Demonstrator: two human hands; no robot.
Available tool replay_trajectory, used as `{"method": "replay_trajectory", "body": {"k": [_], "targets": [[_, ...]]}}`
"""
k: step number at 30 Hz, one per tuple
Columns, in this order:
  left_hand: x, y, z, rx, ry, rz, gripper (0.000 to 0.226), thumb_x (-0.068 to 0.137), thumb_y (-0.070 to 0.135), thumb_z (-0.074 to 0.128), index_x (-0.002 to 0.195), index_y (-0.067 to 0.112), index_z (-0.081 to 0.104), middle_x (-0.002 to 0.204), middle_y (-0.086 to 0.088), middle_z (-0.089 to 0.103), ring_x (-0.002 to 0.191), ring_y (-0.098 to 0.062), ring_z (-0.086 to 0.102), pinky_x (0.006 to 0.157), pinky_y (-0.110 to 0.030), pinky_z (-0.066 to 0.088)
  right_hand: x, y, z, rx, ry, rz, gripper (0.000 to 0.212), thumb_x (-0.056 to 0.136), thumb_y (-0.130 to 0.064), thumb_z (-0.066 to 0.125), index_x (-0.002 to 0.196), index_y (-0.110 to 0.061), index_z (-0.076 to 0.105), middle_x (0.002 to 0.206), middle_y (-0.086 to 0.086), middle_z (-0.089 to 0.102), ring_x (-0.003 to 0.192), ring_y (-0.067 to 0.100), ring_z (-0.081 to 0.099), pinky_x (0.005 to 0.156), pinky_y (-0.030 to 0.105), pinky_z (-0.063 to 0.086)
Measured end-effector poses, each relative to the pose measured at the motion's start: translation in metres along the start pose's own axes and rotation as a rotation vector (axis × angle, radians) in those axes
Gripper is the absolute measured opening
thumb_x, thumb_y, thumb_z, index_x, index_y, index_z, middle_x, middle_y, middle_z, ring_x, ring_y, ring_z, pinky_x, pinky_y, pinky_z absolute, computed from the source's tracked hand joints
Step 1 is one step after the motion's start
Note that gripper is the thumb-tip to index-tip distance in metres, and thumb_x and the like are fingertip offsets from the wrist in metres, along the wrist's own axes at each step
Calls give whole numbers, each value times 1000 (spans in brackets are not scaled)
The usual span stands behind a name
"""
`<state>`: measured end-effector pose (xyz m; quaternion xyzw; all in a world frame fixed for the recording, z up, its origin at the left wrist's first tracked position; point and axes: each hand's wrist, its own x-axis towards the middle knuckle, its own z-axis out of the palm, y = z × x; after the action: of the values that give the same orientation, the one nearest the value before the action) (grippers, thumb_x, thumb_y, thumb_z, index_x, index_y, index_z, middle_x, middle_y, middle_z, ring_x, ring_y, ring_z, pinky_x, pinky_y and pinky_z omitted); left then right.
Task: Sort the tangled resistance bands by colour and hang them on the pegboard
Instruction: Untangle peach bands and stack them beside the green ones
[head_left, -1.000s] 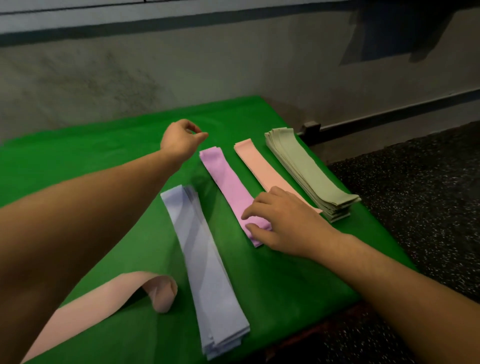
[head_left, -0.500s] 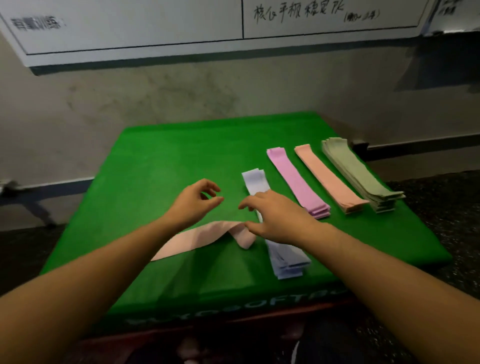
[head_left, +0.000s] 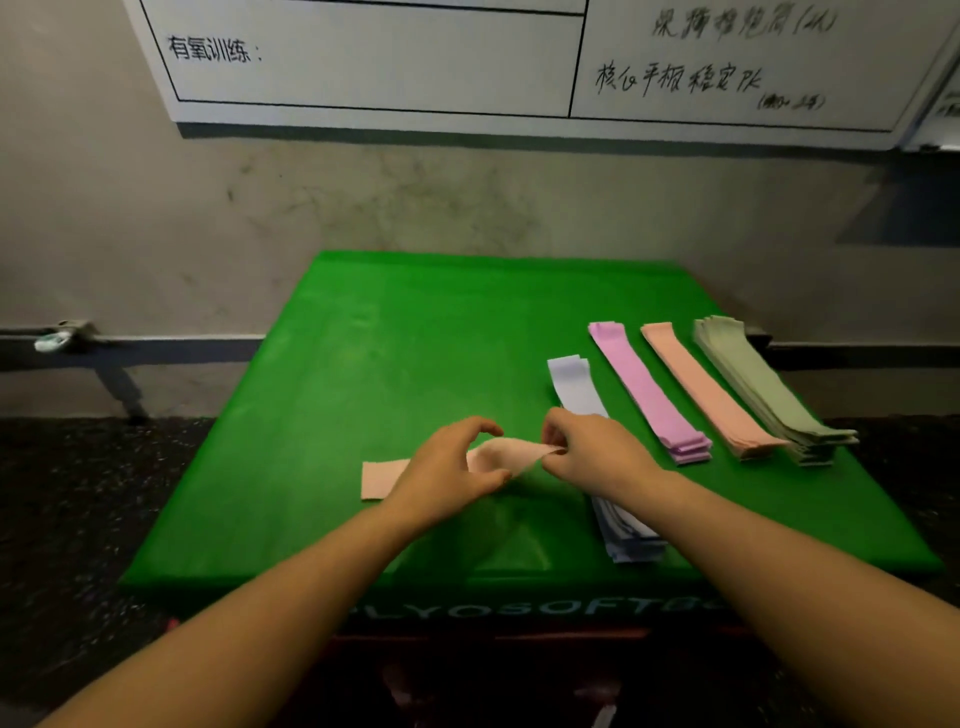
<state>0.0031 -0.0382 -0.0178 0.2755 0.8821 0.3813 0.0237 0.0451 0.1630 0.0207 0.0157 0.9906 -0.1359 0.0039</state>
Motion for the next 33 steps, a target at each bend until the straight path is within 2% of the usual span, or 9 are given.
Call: {"method": "replay_trajectory", "body": {"k": [3,8,13,18,21,23,26,29,33], "targets": [[2,16,2,-7,-64,59,62,77,38,79,132,26,53,132,3,62,118,-15,58,100,-32,45,-9,-11,-15,37,149,-86,15,85,-35,63,97,-25,63,92,-1,72,84,23,63,63,30,39],[-4,52,-7,-270,48,84,27,87,21,62,112,32,58,106,6,71,99,-9,67,89,-31,53,-28,-25,-44,155,255,-293,12,85,-27,66,94,-22,71,84,-3,69,78,17,61,68,36,48],[-14,85,-29,-507,92,75,31,97,-4,53,105,26,58,102,8,67,88,7,61,84,-16,47,-48,-30,-73,579,284,-250,6,88,-20,73,93,-18,74,80,-8,66,72,2,55,70,23,43],[-26,116,-45,-584,-13,76,34,97,-8,47,111,21,57,108,0,66,95,-1,59,92,-25,47,-67,-25,-97,786,310,-157,5,88,-21,74,91,-18,75,78,-8,67,72,4,55,67,15,41],[-34,144,-47,-645,-32,113,35,99,-5,46,120,22,56,114,4,67,100,1,63,89,-20,50,-81,-26,-111,971,322,-155,6,86,-15,74,87,-21,73,80,-6,71,74,1,59,71,12,45],[-37,164,-47,-714,-19,112,26,102,6,47,119,23,58,112,4,69,100,-5,67,87,-28,55,-90,-26,-121,1082,341,-152,6,86,-11,74,87,-17,72,79,-5,69,73,0,59,69,13,45],[-32,190,-43,-713,36,106,22,103,15,47,112,25,64,117,-3,70,113,-25,64,100,-48,51,-103,-18,-130,1194,366,-126,8,88,-14,72,91,-19,67,76,-8,66,68,1,57,62,17,44],[-21,214,-37,-736,49,72,18,104,17,46,107,21,64,110,-6,71,102,-21,66,99,-51,49,-119,0,-129,1269,292,-97,19,89,-23,70,106,-18,61,88,0,70,79,11,65,72,32,52],[-2,249,-19,-909,8,-7,19,106,15,41,104,18,60,94,-8,68,89,-21,64,93,-47,51,-142,36,-112,1205,184,-43,17,92,-18,66,109,-15,63,93,-2,73,85,6,68,70,22,54]]}}
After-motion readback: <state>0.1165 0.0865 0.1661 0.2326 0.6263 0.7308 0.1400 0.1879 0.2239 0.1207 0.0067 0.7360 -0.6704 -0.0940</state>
